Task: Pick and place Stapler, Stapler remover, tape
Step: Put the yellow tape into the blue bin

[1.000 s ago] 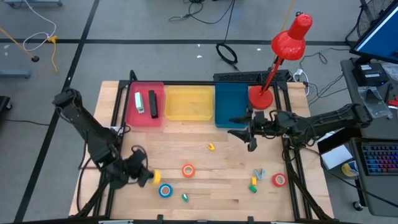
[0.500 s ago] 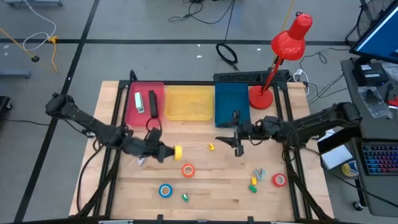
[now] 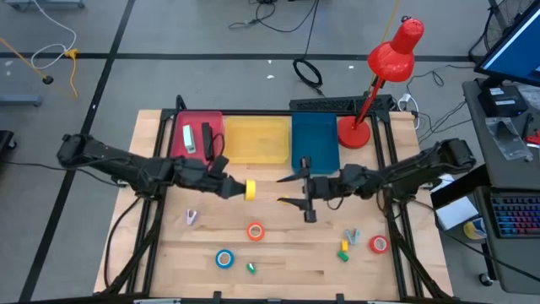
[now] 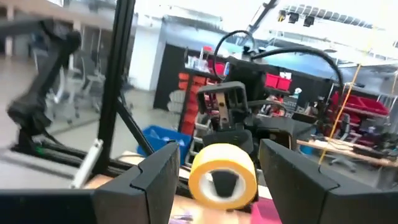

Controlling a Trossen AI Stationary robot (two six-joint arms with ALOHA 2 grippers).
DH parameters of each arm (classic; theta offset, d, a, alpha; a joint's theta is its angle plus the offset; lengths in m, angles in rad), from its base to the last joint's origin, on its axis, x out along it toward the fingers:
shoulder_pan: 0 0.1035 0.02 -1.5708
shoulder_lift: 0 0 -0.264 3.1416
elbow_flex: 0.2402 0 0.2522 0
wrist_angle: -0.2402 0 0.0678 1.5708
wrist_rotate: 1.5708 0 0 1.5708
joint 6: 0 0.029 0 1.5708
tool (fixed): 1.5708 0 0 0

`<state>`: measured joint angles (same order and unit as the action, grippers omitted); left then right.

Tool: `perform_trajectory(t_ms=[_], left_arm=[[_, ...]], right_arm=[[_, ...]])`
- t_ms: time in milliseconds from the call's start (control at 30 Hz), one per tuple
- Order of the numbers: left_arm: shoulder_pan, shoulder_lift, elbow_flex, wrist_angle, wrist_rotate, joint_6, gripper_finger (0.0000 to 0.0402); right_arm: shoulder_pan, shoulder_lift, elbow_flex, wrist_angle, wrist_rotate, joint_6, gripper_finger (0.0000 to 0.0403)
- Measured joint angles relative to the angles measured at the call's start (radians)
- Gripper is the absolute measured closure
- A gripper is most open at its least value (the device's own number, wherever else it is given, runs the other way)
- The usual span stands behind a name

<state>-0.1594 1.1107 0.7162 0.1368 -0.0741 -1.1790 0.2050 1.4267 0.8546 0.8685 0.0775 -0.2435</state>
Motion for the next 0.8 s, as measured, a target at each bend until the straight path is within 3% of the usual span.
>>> perform_trajectory(t_ms=[233,433,800], left_arm=[[0.043,0.001,0.0,0.002,0.055,0.006,0.0367],[0.065,0.002,0.0,0.036,0.097,0.004,0.0367],[0.069,0.002,0.0,0.107,0.152,-0.054,0.0367]], right_arm=[[0.0,0.053,0.154,-0.195,0.007,-0.134,0.019],[0.007,0.057,0.221,-0.325,0.1,-0.233,0.019],[0.008,0.057,0.224,-0.318,0.163,-0.317,0.019]])
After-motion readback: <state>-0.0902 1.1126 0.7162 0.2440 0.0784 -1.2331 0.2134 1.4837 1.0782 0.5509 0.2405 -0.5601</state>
